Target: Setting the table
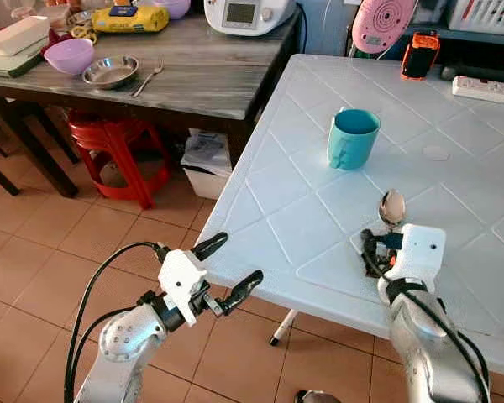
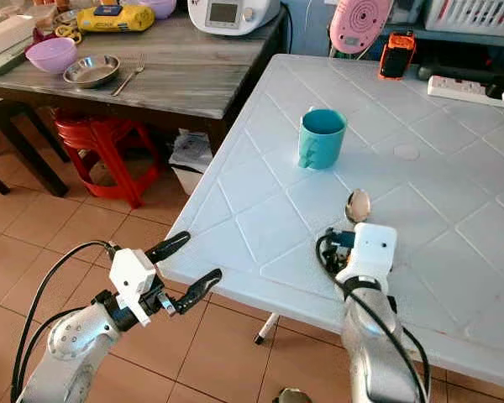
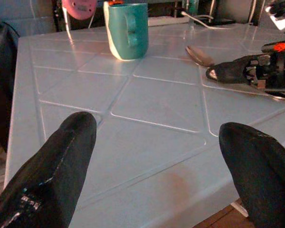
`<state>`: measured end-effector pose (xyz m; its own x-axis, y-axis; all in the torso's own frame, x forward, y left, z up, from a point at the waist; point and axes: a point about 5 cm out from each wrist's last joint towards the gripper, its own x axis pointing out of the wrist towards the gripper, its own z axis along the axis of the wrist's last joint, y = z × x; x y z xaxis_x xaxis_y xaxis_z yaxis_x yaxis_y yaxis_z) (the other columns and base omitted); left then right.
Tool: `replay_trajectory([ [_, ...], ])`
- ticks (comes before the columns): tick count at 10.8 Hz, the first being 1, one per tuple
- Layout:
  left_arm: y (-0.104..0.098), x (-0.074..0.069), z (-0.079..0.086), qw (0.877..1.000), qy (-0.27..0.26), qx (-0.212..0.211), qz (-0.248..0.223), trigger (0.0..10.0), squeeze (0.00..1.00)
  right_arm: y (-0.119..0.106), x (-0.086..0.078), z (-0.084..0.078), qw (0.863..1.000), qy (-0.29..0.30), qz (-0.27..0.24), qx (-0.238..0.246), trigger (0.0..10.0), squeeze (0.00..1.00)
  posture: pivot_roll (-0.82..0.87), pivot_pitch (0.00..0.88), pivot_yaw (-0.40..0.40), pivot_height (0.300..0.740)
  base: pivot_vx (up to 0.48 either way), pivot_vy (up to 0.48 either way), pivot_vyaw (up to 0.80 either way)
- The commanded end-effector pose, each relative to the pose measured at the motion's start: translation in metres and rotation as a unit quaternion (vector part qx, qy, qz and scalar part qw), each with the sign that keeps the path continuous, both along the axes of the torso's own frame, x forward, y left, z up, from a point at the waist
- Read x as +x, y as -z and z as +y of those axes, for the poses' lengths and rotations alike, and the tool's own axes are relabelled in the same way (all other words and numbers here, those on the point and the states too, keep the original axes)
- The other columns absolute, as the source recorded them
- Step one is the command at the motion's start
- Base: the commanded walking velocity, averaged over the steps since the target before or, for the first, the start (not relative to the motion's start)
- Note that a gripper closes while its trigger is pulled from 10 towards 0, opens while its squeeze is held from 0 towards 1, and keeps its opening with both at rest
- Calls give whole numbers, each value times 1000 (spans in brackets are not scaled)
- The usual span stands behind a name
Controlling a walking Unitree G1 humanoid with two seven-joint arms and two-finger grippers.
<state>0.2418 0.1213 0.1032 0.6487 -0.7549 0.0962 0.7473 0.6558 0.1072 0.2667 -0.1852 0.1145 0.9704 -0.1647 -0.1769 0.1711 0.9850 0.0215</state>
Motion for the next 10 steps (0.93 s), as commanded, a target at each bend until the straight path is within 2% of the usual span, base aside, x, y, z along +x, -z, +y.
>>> replay_trajectory([
  [1,-2,0,1,1000,8,8,-5,10000,0,23,-6,-4,998,10,61,7,0,0,-173,150,77,740,0,0,0],
  [4,4,0,1,998,34,47,5,10000,0,23,-1,-11,997,17,77,8,0,0,-176,150,82,740,0,0,0],
  [10,8,-2,4,996,49,67,13,10000,0,29,1,-6,995,5,96,21,0,0,-170,151,89,740,0,0,0],
])
